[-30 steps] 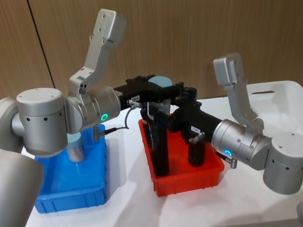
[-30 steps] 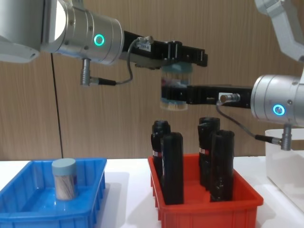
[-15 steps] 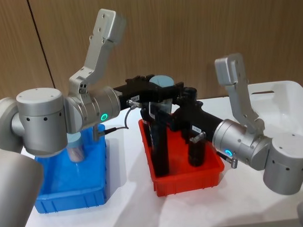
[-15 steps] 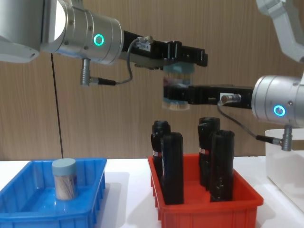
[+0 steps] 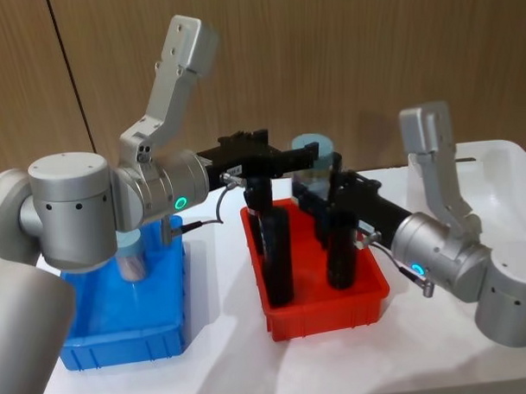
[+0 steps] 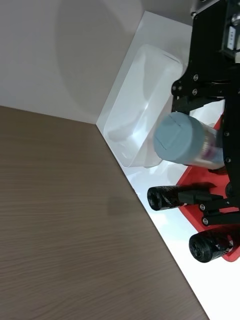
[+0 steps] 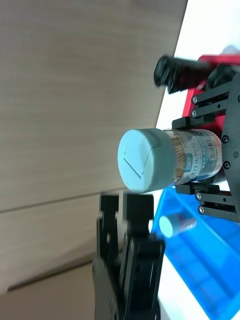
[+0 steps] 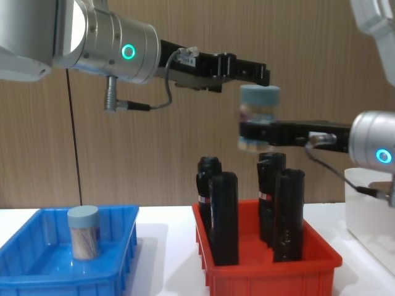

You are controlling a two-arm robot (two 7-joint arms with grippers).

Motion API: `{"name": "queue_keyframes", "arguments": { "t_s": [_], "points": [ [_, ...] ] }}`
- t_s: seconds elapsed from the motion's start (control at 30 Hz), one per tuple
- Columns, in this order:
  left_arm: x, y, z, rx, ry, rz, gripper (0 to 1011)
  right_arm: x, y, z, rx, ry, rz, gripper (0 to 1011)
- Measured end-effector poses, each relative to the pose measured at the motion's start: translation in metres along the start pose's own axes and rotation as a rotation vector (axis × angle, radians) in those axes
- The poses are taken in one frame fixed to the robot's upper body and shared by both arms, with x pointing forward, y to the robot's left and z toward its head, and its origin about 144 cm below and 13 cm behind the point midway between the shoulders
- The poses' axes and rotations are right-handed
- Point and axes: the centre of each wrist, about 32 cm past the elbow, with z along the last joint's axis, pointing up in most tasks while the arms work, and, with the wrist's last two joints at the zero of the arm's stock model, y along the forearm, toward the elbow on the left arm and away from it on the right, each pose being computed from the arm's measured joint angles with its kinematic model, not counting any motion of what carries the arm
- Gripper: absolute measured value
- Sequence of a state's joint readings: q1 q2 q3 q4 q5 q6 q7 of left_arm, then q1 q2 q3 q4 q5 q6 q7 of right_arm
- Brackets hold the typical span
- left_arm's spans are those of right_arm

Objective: Pick the cotton swabs from the blue box and place them into the white box.

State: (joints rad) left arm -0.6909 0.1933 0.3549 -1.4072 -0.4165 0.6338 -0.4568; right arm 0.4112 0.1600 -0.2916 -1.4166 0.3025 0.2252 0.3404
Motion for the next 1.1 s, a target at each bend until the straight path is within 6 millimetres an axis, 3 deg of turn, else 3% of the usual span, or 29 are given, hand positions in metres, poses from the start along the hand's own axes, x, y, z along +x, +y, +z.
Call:
{"name": "queue_keyframes", "arguments": {
  "t_s": [1.1],
  "points": [
    [0.000, 0.000, 0.000, 0.000, 0.000, 0.000, 1004, 0.081, -0.046, -0.005, -0.014, -0.033, -0.398, 639]
  ]
}}
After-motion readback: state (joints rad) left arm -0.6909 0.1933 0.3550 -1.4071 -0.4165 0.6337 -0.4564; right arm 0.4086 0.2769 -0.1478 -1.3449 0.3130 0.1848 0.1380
